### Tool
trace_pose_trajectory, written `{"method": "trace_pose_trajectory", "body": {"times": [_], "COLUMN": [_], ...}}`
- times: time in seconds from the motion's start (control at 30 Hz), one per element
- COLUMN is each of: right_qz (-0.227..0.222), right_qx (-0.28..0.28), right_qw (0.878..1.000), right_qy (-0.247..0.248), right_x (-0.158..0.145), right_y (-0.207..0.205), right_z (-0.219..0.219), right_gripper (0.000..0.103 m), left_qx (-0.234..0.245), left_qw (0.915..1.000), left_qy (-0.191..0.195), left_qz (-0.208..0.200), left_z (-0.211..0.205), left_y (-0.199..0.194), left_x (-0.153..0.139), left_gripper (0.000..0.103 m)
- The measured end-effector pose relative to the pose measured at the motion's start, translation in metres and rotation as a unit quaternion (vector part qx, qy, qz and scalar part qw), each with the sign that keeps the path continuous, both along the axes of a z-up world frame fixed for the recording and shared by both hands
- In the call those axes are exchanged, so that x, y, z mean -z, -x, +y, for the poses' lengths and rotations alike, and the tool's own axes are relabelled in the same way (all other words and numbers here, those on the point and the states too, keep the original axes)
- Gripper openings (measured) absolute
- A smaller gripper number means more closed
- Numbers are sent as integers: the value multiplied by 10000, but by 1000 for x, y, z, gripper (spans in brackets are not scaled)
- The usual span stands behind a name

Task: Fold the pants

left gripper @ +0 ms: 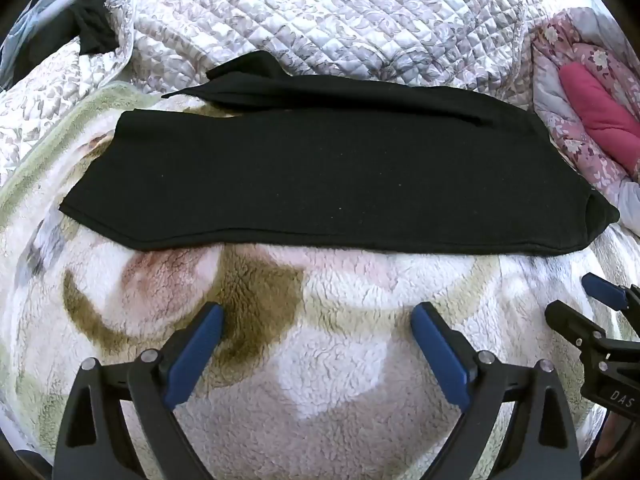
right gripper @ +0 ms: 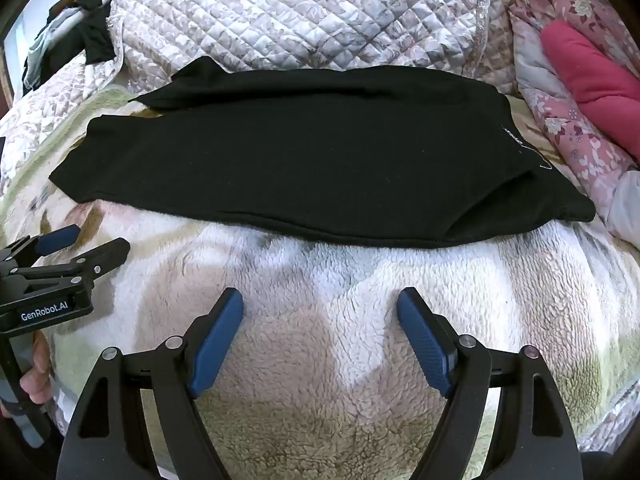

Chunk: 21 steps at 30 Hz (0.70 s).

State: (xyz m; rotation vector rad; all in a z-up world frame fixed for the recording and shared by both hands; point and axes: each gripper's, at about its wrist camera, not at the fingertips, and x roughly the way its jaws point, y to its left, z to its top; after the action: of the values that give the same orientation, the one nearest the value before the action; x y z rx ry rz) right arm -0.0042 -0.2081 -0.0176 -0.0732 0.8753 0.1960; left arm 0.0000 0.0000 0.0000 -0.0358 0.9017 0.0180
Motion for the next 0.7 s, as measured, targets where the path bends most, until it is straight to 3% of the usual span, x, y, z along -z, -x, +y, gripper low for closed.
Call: {"method": "trace_pose_trajectory", "body": {"times": [0.7], "right_qz": [82], "right_qx": [18], "right_qw": [10000], "right_qy": [53], "right_x": [1], "right_y": [-4], "right_z": [4], "right_gripper": [80], "left_qx": [54], "left_qw": [10000], "left_qy": [-30], "left_qz": [57], "left_z": [-3], "left_y": [0], "left_x": [2], "left_gripper": [97]}}
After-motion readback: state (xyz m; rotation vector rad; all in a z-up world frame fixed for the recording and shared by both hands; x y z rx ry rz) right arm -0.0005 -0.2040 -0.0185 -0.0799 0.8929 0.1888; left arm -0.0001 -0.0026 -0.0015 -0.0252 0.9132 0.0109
